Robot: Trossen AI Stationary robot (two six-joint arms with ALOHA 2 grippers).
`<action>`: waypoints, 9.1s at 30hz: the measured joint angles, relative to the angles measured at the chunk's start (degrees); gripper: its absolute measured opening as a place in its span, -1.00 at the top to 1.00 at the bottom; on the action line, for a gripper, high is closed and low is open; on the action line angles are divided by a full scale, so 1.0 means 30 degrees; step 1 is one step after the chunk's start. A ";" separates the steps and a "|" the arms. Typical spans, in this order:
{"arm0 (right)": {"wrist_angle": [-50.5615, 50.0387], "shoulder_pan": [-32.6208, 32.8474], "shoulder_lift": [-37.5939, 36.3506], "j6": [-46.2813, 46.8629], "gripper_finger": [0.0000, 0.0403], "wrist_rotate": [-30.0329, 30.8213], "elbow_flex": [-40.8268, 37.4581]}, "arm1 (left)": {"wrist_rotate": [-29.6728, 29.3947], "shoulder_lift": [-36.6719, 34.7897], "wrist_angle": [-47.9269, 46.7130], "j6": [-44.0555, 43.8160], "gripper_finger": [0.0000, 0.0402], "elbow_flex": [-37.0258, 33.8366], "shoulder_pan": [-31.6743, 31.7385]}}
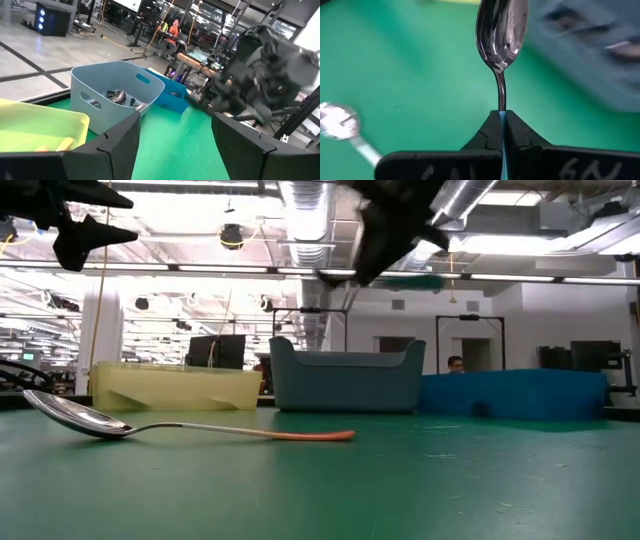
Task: Sort silverware by color (type)
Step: Put the blue spoon into the blue bin, then put the orange spoon into the yellow bin, then return to Home Position
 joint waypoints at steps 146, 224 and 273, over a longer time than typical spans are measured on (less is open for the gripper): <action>0.5577 0.2272 1.2158 -1.0408 0.00 -0.6689 0.7708 | 0.2958 -0.0015 -0.0852 -0.1914 -0.14 0.0022 -0.0006; 1.8573 -0.8807 1.3094 -1.8224 0.96 -1.0510 1.3668 | -0.0294 -0.0015 -0.0662 -0.4470 -0.14 0.0022 -0.0006; -0.0682 -0.7609 -0.4838 -1.7869 0.26 -1.0952 1.3636 | -0.0188 0.0000 -0.2163 -0.4164 -0.14 0.0015 -0.0006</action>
